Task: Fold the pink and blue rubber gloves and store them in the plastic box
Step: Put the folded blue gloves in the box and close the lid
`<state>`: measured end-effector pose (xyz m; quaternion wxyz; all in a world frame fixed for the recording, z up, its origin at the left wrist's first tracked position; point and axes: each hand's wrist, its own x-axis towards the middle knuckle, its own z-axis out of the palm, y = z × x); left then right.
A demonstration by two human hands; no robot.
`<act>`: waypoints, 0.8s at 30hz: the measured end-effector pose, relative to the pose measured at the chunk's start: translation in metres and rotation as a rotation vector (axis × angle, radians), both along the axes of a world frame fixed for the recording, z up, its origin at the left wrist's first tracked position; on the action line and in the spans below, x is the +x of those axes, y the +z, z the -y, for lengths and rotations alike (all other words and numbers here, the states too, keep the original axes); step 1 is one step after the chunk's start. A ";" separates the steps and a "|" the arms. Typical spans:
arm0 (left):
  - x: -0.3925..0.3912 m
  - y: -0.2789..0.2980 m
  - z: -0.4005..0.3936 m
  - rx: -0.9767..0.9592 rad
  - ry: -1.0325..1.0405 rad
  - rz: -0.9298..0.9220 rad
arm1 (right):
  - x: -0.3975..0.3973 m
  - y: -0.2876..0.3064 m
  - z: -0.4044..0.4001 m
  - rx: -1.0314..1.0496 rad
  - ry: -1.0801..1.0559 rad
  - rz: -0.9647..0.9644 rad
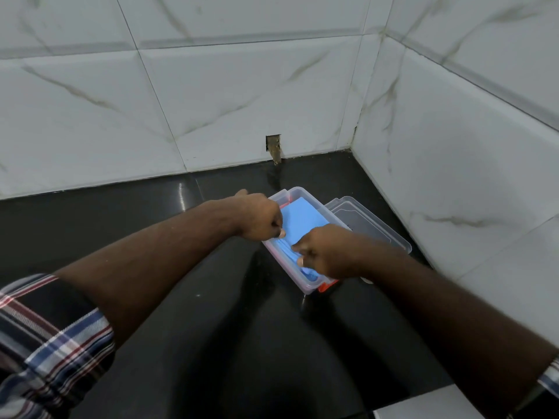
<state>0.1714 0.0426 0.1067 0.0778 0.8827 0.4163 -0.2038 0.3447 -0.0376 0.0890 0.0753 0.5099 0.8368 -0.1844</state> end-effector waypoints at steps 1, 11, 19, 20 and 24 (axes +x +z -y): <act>0.002 0.001 0.001 0.032 0.007 0.000 | 0.005 0.008 -0.004 0.003 -0.013 0.007; 0.023 -0.004 0.016 0.002 -0.039 0.002 | 0.005 0.006 -0.014 -0.060 -0.004 0.243; 0.023 -0.008 0.020 0.005 -0.027 0.026 | 0.006 0.003 -0.018 -0.057 -0.056 0.204; 0.020 -0.007 0.021 0.014 -0.008 0.060 | 0.014 0.010 -0.019 -0.027 -0.083 0.148; 0.017 -0.008 0.026 0.032 0.065 0.245 | 0.036 0.033 -0.026 0.026 -0.126 0.119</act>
